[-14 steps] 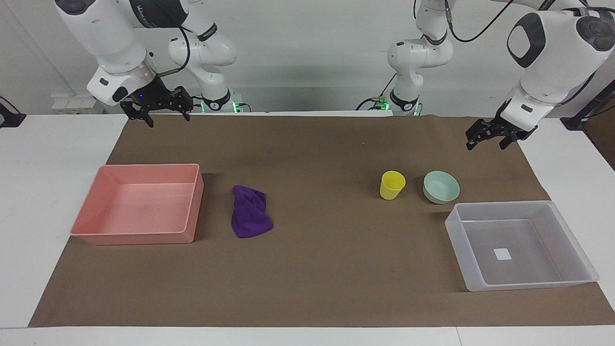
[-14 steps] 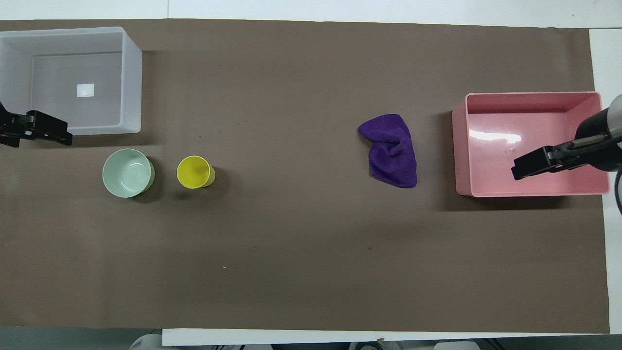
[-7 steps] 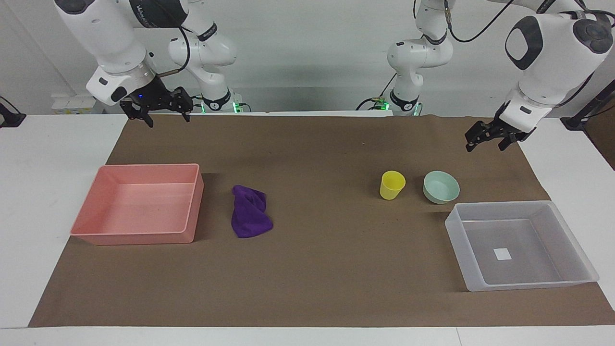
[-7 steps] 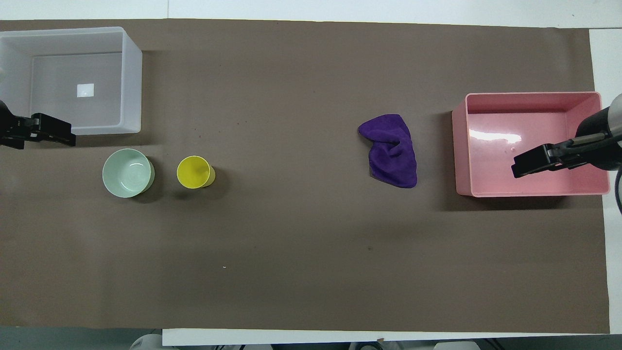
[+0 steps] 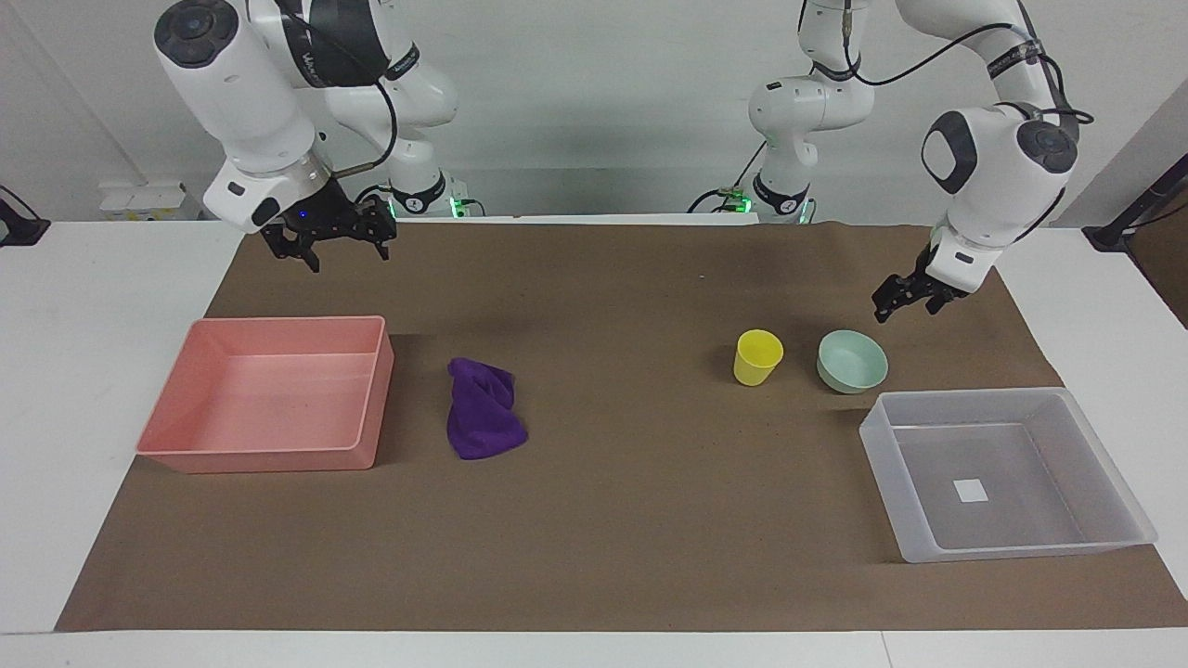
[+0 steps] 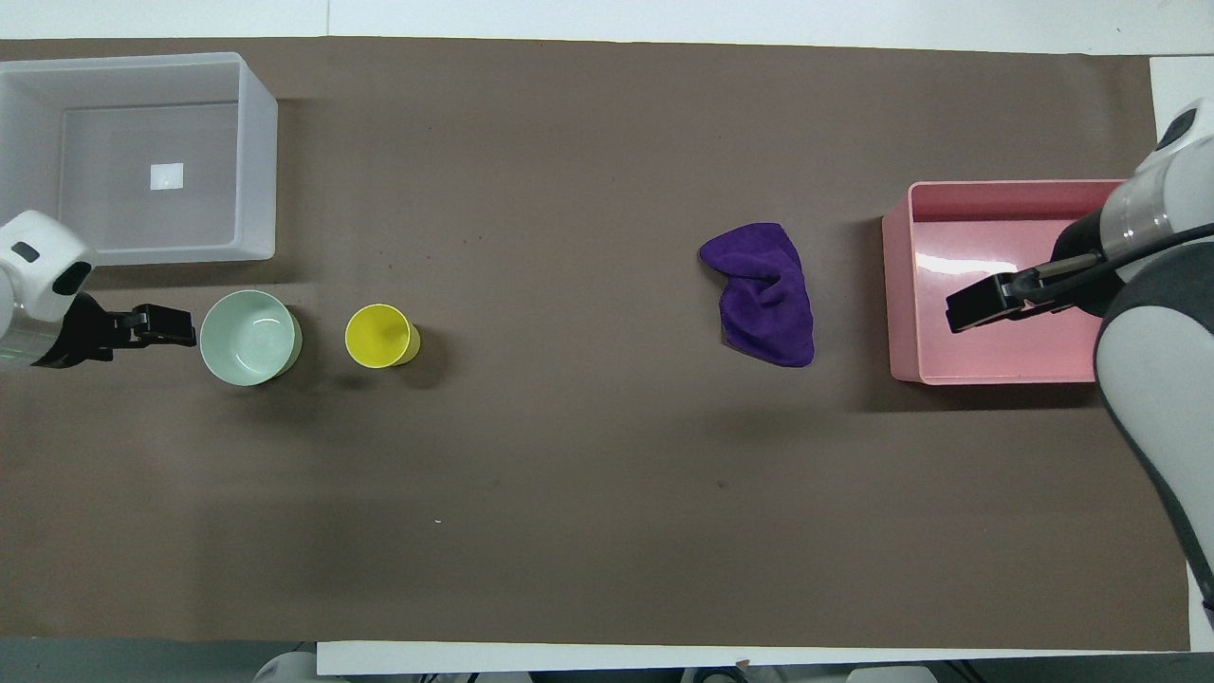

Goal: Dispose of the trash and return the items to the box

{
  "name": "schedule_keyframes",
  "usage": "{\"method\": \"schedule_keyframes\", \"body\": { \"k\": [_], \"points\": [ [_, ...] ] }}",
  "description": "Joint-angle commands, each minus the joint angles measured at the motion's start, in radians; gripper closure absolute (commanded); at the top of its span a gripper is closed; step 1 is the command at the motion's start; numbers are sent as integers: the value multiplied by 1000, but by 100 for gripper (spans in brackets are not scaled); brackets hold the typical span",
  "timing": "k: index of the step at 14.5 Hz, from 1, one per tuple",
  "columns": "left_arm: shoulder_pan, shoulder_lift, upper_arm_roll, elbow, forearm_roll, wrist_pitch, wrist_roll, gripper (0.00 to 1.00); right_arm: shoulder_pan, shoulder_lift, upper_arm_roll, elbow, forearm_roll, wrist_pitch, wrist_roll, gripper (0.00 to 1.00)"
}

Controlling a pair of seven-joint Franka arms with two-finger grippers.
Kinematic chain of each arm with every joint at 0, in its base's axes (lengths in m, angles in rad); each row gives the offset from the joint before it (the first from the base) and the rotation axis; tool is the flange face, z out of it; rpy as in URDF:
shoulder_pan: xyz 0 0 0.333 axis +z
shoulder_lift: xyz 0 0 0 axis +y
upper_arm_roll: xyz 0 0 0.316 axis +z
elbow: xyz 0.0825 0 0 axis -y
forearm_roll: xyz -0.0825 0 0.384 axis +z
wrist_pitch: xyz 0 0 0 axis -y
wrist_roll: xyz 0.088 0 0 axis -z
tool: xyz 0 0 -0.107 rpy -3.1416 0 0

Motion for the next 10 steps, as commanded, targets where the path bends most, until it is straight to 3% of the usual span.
{"method": "schedule_keyframes", "body": {
  "k": [1, 2, 3, 4, 7, 10],
  "points": [
    [1, 25, -6, -91, -7, 139, -16, 0, 27, 71, 4, -10, 15, 75, 15, 1],
    [-2, 46, -6, -97, -7, 170, -19, 4, 62, 91, 4, -10, 16, 117, 21, 1],
    [-2, 63, -6, -100, -7, 190, -28, 63, 80, 114, 4, -16, 16, 158, 21, 1],
    [0, 74, -6, -111, -7, 207, -12, 98, 83, 140, 4, -35, 16, 204, 18, 1],
    [1, 111, -6, -112, -7, 268, -30, 100, 129, 220, 7, -78, 18, 360, 30, 1],
    [4, 114, -7, -76, -7, 224, -27, 100, 163, 286, 7, -114, 18, 466, 30, 1]
  ]
}}
